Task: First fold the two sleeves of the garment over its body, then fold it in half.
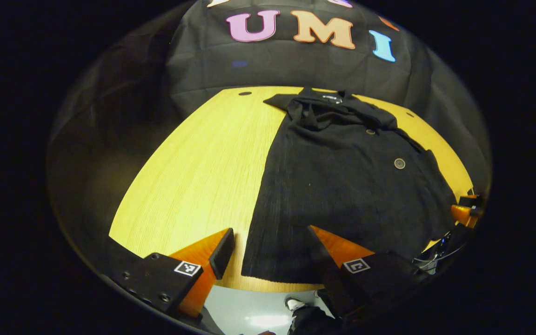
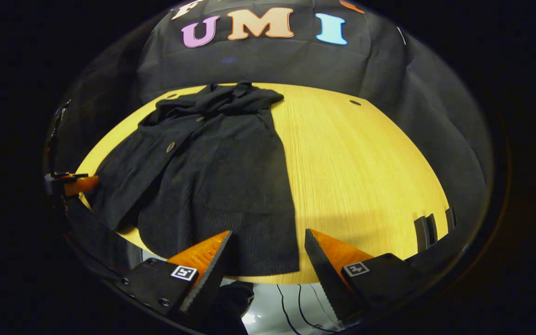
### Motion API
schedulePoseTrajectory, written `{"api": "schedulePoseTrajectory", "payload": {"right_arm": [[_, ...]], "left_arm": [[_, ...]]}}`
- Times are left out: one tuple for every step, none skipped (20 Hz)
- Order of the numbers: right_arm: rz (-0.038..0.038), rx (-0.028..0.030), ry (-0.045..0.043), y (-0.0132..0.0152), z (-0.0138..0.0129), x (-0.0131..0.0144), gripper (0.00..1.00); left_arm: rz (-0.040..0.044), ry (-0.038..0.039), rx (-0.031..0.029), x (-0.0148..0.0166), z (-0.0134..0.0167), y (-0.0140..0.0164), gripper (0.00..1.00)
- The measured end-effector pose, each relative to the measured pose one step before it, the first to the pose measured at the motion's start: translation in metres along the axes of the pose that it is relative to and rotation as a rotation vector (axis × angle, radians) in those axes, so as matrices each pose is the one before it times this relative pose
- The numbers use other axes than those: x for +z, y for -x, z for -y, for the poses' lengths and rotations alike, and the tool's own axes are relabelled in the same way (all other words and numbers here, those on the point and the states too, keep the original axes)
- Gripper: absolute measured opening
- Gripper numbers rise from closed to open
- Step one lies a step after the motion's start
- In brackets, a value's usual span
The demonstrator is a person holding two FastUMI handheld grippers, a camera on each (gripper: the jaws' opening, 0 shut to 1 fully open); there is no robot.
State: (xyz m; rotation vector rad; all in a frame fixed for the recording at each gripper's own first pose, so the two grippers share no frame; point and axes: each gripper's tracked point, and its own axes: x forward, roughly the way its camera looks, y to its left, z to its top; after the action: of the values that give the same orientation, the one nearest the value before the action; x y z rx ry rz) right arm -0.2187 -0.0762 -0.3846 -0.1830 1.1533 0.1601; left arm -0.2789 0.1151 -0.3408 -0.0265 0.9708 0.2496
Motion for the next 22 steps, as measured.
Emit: {"api": "schedulePoseTrajectory", "payload": {"right_arm": [[-0.00144,0.00989,-0.01637,-0.00208,-0.00313,-0.00141,0.97],[-0.00143,0.02333,-0.02392,0.00031,-0.00637,-0.00227,0.94],[0.00654,0.00741,-0.02324,-0.00038,-0.00578,0.00139,0.88],[0.01315,0.00631,-0.00067,-0.00204,-0.0027,0.00131,0.68],[0.00296,0.00582,0.00288,-0.00051,-0.00288,0.00022,0.62],[0.00102,0.00881,-0.00034,-0.00026,-0.0045,0.00074,0.39],[-0.00424,0.00312,0.0015,-0.00034,-0.00253,-0.00035,0.33],[-0.00393,-0.00323,0.00852,-0.00105,-0.00036,0.00035,0.13],[-0.00782,-0.00197,0.01175,-0.00067,0.00002,0.0006,0.12],[-0.00562,0.00043,0.00412,0.00126,-0.00071,0.00044,0.06],[0.00194,0.00042,0.00673,0.00119,-0.00034,0.00198,0.04],[0.00716,0.00341,0.00646,-0.00009,0.00109,0.00085,0.03],[0.01197,0.00078,0.00015,0.00041,0.00081,0.00163,0.03],[0.01243,0.01005,-0.00698,0.00235,-0.00097,0.00195,0.03],[0.01553,0.01024,-0.00889,0.00326,-0.00023,0.00504,0.02],[0.01613,0.01149,-0.01061,0.00266,-0.00057,0.00579,0.02],[0.01742,0.0069,-0.00838,0.00278,0.00006,0.00812,0.03],[0.02229,0.01324,-0.00474,0.00309,0.00051,0.0086,0.03],[0.02324,0.01571,-0.0014,0.00285,-0.00214,0.01097,0.02],[0.02604,0.01612,0.00144,0.00234,-0.00084,0.01226,0.03],[0.01742,0.0148,0.00606,0.00138,-0.00114,0.01051,0.03],[0.01546,0.01414,0.01002,0.00101,0.0001,0.00972,0.02]], "left_arm": [[0.01603,-0.0095,-0.01436,0.00118,0.00142,0.00009,0.95],[0.00943,-0.01562,-0.01854,-0.00152,0.00191,0.00067,0.95],[0.01978,-0.0211,-0.01837,-0.0004,0.00528,-0.00106,0.9],[0.01691,-0.01196,-0.01867,0.00021,0.001,-0.00109,0.85],[0.00982,0.00241,-0.00843,0.0003,0.00029,-0.00076,0.69],[0.00257,0.01286,-0.00723,-0.00068,0.00159,-0.0002,0.52],[-0.00111,0.02024,-0.01131,-0.00023,0.00316,-0.00025,0.36],[0.00844,0.03213,-0.00896,0.00017,0.00298,-0.00025,0.2],[0.0086,0.02798,0.00131,0.00158,0.00109,0.00136,0.05],[-0.00044,0.01844,-0.00194,-0.00089,0.00179,-0.00186,0.0],[-0.01017,0.01963,-0.00066,-0.00122,0.00059,0.00117,0.0],[-0.01101,0.00879,-0.00634,-0.00098,0.00163,0.00158,0.0],[-0.0113,0.00623,-0.00147,0.00078,0.00016,0.00132,0.0],[-0.0133,0.01541,0.00144,-0.0004,0.00033,-0.0012,0.0],[-0.00596,0.00861,0.00411,0.00231,0.00152,0.00158,0.0],[0.00238,0.00202,-0.0005,0.00359,0.00315,0.00226,0.0],[0.00389,-0.00083,-0.00501,0.00487,0.00335,0.00241,0.0],[0.00679,-0.00209,-0.00882,0.00618,0.00493,0.00216,0.0],[0.00418,-0.00578,0.00058,0.00611,0.00195,0.00129,0.0],[0.00879,-0.00438,-0.0008,0.00704,0.00199,0.00156,0.0],[0.01056,-0.00004,0.00483,0.00856,0.00118,0.00148,0.0],[0.01074,0.00691,-0.00176,0.00801,0.00349,0.00134,0.0]]}}
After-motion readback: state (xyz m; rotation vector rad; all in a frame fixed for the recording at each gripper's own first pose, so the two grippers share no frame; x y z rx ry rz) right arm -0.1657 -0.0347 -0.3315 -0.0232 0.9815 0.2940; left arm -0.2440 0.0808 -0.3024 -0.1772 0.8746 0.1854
